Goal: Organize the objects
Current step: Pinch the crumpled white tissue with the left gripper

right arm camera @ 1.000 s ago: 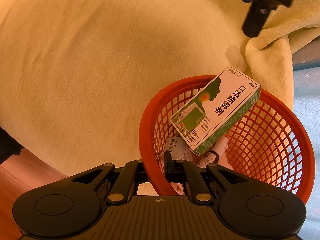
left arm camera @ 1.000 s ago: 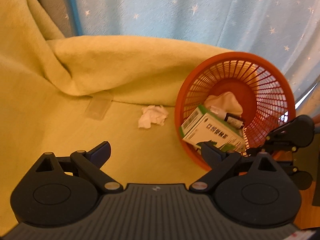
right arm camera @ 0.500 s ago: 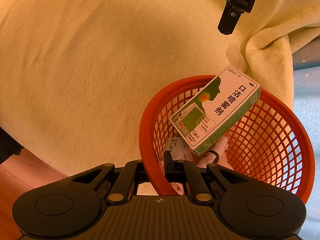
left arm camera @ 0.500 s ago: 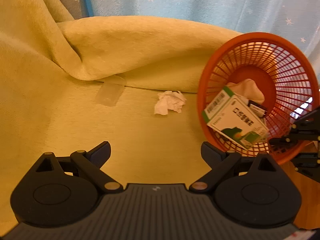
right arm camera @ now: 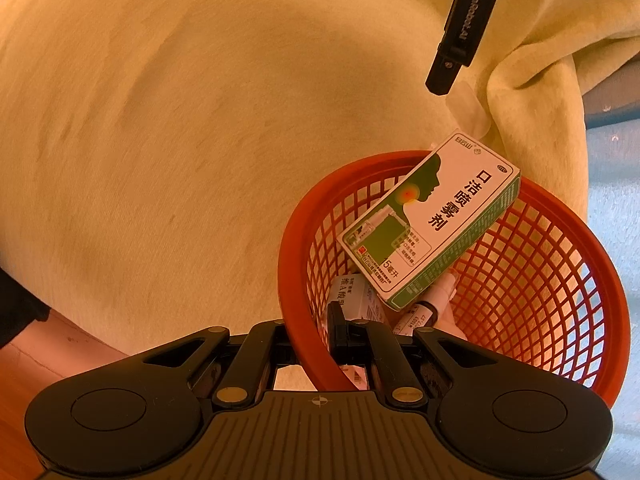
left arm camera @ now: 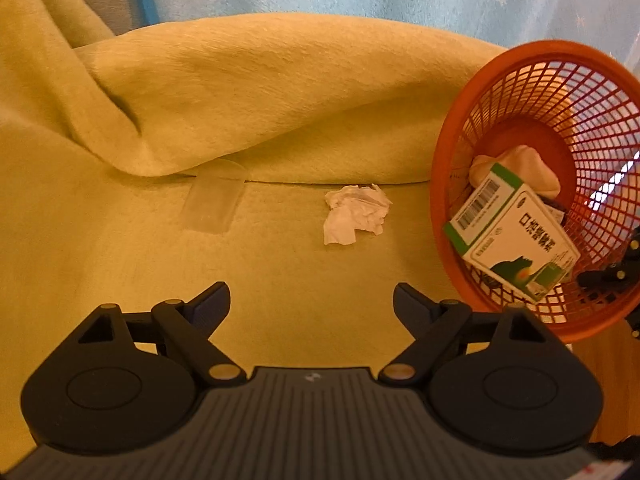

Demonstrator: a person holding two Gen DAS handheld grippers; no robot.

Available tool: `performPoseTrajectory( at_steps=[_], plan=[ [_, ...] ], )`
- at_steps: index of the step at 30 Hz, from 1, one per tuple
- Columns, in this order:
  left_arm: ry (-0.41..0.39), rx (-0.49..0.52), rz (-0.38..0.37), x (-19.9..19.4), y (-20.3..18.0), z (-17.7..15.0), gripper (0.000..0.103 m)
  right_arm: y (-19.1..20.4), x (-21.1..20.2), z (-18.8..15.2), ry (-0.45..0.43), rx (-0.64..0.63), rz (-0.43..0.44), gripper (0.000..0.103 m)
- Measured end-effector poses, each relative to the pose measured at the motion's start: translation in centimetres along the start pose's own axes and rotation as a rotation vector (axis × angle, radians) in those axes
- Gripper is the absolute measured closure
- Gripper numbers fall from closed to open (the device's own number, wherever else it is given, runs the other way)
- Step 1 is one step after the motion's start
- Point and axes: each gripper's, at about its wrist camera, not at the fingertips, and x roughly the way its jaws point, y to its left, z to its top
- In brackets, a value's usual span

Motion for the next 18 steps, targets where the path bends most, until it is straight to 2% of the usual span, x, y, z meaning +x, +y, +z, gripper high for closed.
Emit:
performPoseTrajectory(
  at_steps=[18],
  plan=[
    [0.001, 0.146, -0.094, 4.4, -0.1, 2.5, 0.022, -1.9, -0.5, 1.4, 0.026, 0.095, 0.041, 0.100]
  ],
)
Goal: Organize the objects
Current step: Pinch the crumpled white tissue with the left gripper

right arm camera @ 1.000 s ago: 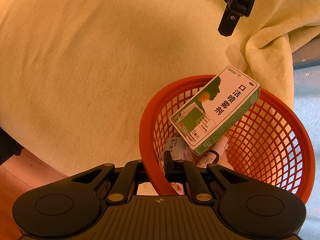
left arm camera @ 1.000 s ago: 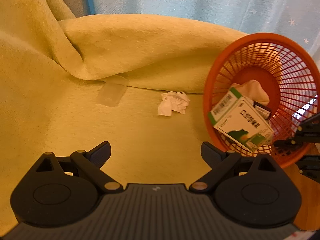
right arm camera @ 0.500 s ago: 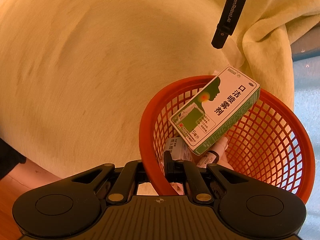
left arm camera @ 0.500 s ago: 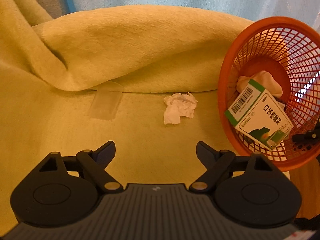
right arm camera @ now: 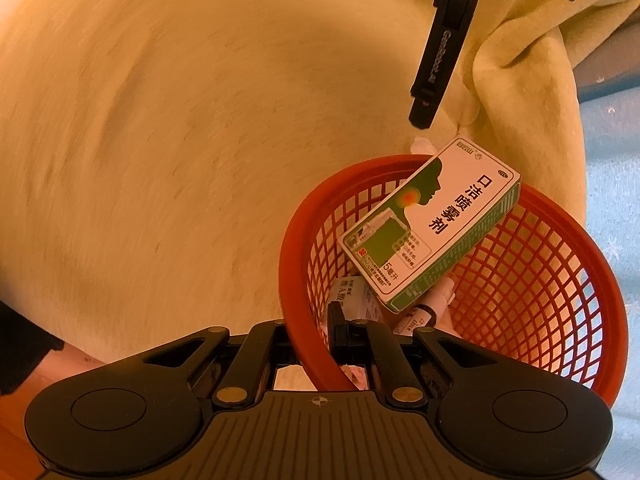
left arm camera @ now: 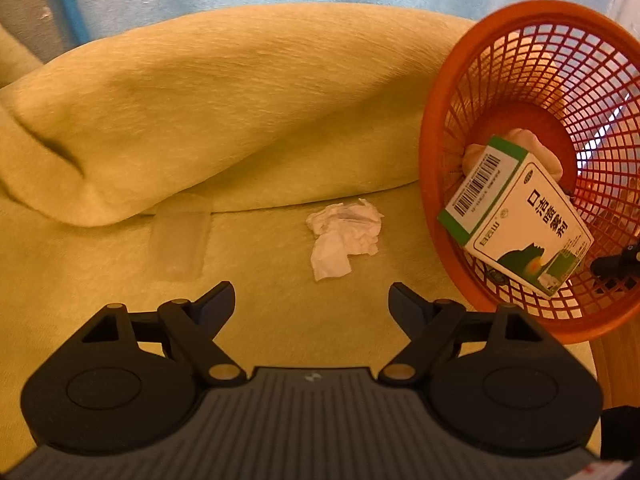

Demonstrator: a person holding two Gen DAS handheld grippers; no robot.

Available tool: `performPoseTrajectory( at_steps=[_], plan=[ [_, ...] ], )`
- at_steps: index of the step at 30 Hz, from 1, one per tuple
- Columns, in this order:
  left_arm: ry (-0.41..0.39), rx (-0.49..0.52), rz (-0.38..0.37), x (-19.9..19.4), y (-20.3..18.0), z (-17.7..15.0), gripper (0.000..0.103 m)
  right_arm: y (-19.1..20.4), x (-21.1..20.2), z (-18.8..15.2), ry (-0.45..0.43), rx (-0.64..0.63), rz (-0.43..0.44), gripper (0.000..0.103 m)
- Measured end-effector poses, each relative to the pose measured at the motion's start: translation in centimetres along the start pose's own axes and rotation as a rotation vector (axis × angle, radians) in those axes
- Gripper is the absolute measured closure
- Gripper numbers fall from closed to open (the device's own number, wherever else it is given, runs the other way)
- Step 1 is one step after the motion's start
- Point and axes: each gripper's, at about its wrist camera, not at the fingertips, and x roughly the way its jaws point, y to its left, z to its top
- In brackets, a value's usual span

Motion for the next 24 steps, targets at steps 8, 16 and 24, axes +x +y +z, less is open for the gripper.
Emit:
performPoseTrajectory(
  at_steps=[8, 16, 24],
  plan=[
    [0.006, 0.031, -0.043, 2.8, -0.2, 0.9, 0.033, -0.4, -0.3, 0.4, -0.002, 0.031, 0.017, 0.100],
    [0.016, 0.056, -0.077, 5.6, -0.2, 1.7, 0.056, -0.1, -0.5, 0.3, -0.003, 0.053, 0.020, 0.100],
    [0.032, 0.084, -0.107, 6.3, -0.4, 2.2, 0.093, 0.3, -0.7, 0.2, -0.006, 0.049, 0.017, 0.100]
  ],
)
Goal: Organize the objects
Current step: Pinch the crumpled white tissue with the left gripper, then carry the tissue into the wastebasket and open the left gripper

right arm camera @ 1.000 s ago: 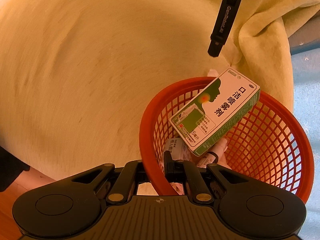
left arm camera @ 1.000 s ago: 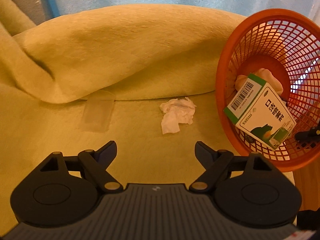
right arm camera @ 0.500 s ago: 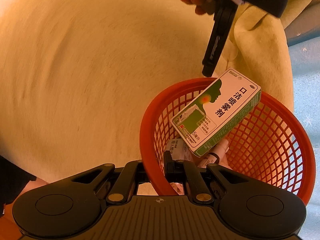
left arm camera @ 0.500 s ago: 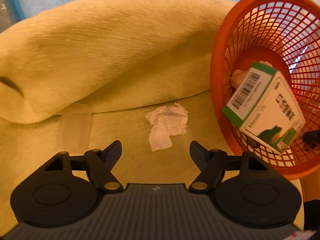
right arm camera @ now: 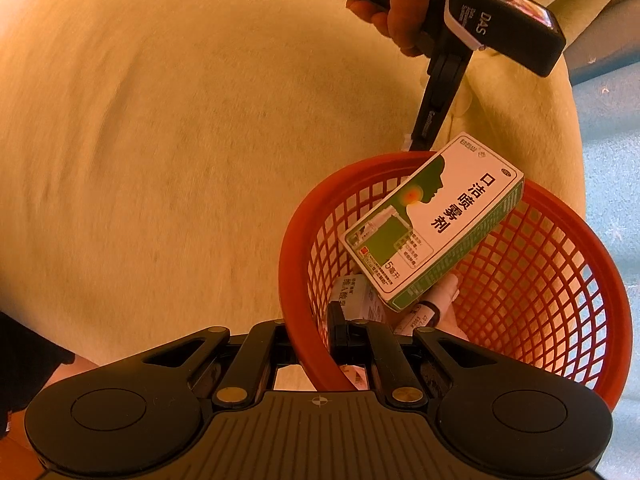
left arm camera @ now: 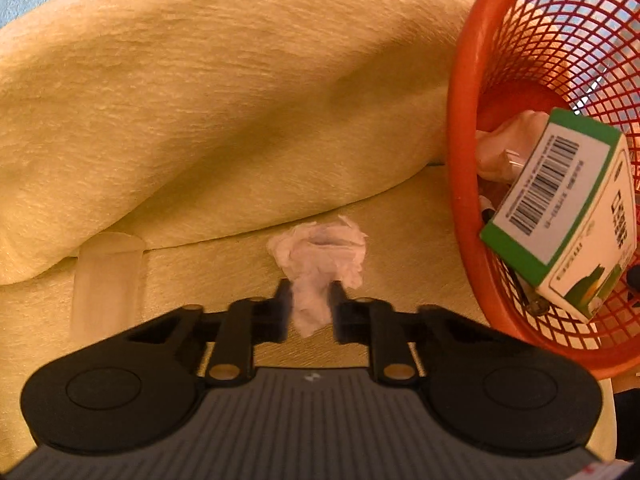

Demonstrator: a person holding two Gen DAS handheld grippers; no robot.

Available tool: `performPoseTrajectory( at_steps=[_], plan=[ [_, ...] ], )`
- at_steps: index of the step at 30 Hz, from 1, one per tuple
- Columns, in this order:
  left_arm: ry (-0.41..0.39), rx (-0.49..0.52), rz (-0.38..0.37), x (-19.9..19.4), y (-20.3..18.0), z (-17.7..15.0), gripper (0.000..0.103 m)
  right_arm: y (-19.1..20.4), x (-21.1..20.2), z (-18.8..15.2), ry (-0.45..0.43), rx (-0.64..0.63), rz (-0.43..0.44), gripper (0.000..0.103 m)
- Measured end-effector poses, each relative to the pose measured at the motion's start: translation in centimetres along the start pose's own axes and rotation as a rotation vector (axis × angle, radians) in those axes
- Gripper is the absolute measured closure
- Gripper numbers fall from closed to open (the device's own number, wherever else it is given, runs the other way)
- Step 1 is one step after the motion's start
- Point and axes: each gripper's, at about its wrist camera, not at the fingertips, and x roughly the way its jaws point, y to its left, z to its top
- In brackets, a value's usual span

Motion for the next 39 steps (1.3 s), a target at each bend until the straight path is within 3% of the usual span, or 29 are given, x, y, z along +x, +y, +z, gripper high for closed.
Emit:
performPoseTrajectory(
  at_steps=[2, 5, 13, 21, 31, 37, 39],
  plan=[
    [0.004, -0.010, 0.007, -0.5, 0.0, -0.1, 0.099, -0.1, -0.1, -0.2, 0.000, -0.001, 0.000, 0.100],
    [0.004, -0.036, 0.018, -1.9, 0.2, -0.6, 0.101, -0.1, -0.1, -0.3, 0.001, -0.006, -0.002, 0.100],
    [-0.016, -0.113, 0.063, -7.0, 0.1, -1.7, 0.101, 0.1, -0.2, -0.3, 0.005, -0.030, -0.014, 0.100],
    [-0.065, -0.126, 0.082, -12.7, -2.0, -1.3, 0.101, 0.3, 0.0, -0.4, 0.010, -0.046, -0.035, 0.100],
    [-0.179, -0.103, -0.026, -18.0, -6.4, 1.3, 0.101, 1.6, -0.7, -0.4, 0.024, -0.047, -0.057, 0.100],
    [-0.230, -0.063, -0.122, -17.6, -9.4, 4.1, 0.100, 1.5, -0.6, -0.3, 0.027, -0.038, -0.062, 0.100],
    [-0.241, -0.072, -0.166, -16.7, -10.2, 5.0, 0.094, 1.5, -0.6, -0.3, 0.027, -0.034, -0.063, 0.100]
  ],
)
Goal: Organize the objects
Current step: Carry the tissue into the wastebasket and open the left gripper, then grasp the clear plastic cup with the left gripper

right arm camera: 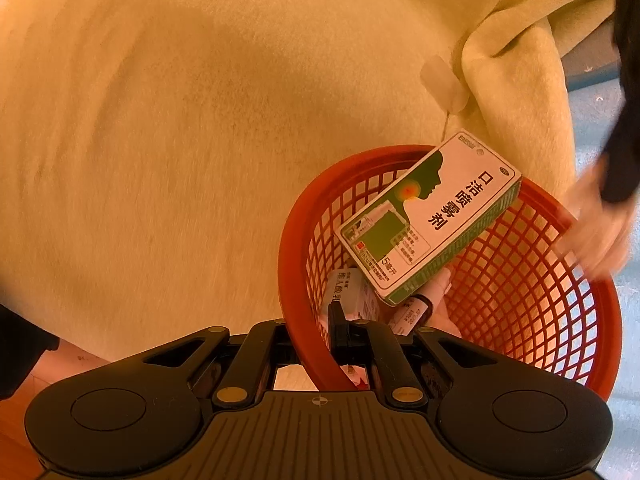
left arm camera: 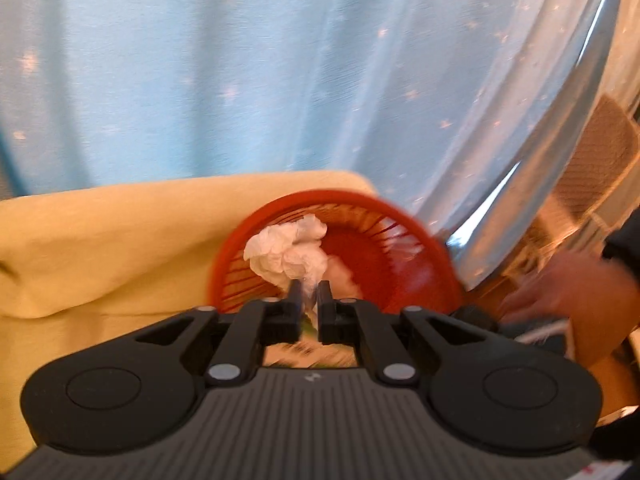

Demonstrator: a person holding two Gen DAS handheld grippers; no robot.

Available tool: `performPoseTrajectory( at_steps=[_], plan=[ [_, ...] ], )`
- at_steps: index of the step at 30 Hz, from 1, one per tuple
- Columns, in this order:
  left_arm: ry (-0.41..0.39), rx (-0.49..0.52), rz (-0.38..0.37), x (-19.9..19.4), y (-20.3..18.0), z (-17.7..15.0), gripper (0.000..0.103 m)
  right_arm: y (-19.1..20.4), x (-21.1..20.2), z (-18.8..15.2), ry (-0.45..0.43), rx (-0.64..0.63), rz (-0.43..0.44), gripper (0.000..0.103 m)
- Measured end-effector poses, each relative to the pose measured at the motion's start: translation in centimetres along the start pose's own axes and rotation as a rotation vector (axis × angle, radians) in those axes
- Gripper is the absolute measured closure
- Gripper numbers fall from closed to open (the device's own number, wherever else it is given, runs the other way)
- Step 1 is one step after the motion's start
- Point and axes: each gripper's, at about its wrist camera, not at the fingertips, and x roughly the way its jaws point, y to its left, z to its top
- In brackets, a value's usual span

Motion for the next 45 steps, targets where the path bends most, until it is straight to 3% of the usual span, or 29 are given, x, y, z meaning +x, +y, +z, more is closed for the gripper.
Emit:
performPoseTrajectory(
  at_steps=[2, 7, 10, 18, 24, 35, 45],
  plan=[
    [-0.004, 0.003, -0.024, 0.9, -0.6, 0.3, 0.077, 0.1, 0.0, 0.0, 0.002, 0.006, -0.001, 0.100],
    [0.007, 0.020, 0.039, 0.9, -0.8, 0.2, 0.077, -0.2, 0.3, 0.1, 0.003, 0.018, -0.002, 0.099],
    [0.027, -0.001, 0.114, -0.1, 0.3, -0.9, 0.077, -0.1, 0.3, 0.1, 0.003, 0.019, -0.001, 0.099],
    [0.087, -0.121, 0.318, -2.5, 5.2, -4.4, 0.070, -0.4, 0.0, 0.0, 0.007, 0.027, 0.007, 0.099],
    [0.107, -0.131, 0.434, -2.6, 8.8, -6.3, 0.060, -0.9, 0.2, 0.3, 0.014, 0.031, 0.010, 0.099],
    [0.162, -0.125, 0.493, 1.3, 15.3, -8.0, 0.043, -1.5, 0.3, 1.0, 0.020, 0.047, 0.028, 0.099],
    [0.194, -0.136, 0.500, 7.1, 20.1, -8.4, 0.041, -1.5, 0.4, 1.4, 0.009, 0.039, 0.032, 0.099]
  ],
)
